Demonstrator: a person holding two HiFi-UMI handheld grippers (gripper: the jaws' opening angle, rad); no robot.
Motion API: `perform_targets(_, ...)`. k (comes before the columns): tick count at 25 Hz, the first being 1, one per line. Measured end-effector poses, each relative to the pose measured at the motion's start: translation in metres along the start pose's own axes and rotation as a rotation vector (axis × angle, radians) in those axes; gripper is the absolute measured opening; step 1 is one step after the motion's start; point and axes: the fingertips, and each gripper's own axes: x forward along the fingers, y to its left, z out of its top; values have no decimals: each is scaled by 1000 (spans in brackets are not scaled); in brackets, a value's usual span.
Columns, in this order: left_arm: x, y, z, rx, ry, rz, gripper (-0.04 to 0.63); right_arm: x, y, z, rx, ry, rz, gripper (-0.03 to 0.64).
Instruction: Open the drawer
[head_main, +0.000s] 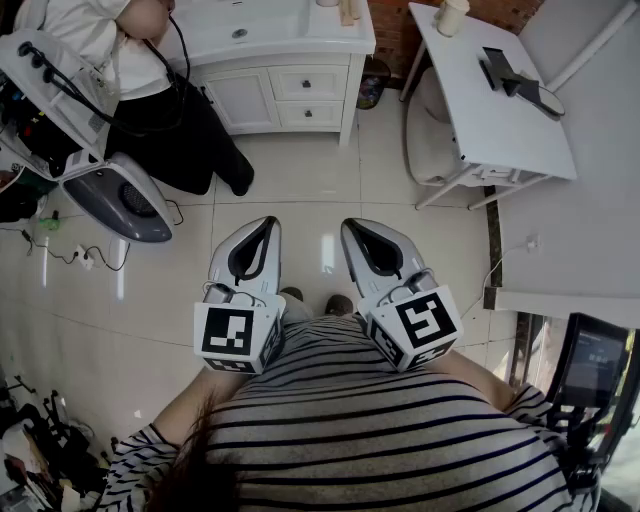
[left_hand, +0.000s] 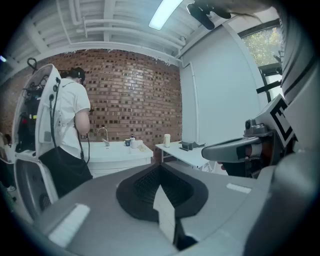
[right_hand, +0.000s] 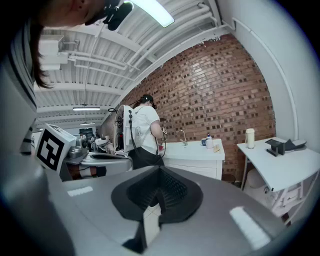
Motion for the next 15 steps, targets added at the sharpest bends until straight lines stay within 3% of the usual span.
perform_targets(7, 46, 26, -17, -4, 21, -5, 15, 35, -42, 0, -12, 13, -35, 2)
perform_targets(15, 125, 70, -2, 67, 2, -115, 15, 113, -83, 13, -20, 68, -116, 2)
